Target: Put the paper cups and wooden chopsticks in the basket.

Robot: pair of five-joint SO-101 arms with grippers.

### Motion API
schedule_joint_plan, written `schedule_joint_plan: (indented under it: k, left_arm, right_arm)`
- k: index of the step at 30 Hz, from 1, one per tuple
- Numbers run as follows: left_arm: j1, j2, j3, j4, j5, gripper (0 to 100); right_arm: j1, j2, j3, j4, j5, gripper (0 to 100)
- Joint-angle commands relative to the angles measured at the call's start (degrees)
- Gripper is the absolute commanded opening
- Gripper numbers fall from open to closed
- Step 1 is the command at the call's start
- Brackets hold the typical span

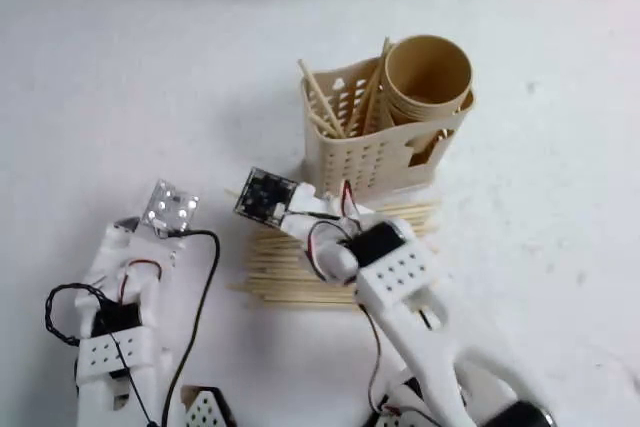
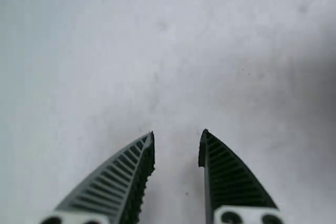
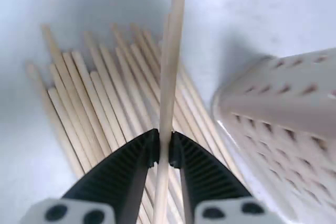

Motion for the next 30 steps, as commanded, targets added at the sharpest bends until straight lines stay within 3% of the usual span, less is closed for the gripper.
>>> schedule_joint_plan:
  k: [1, 11, 16, 23, 30]
  left_arm:
    - [0.22, -0.4, -0.09, 0.26, -0.35, 15]
    - [0.22, -0.48, -0.09, 0.26, -0.35, 15]
    - [0.22, -0.48, -0.09, 0.26, -0.35, 15]
    - [0.22, -0.48, -0.09, 0.26, -0.35, 15]
    - [0.22, -0.48, -0.09, 0.26, -0.35, 15]
  right_arm:
    - [-0.4, -9.45, -1.49, 1.19, -4.75, 1.6]
    - [-0.31, -18.24, -22.42, 8.4, -20.66, 1.6]
    - [-0.31, -18.24, -33.14, 0.75, -28.13, 1.6]
    - [-0.22, -11.47, -37.36, -19.21, -28.22, 1.6]
    - [6.2, 0.48, -43.34, -25.36, -23.82, 1.6]
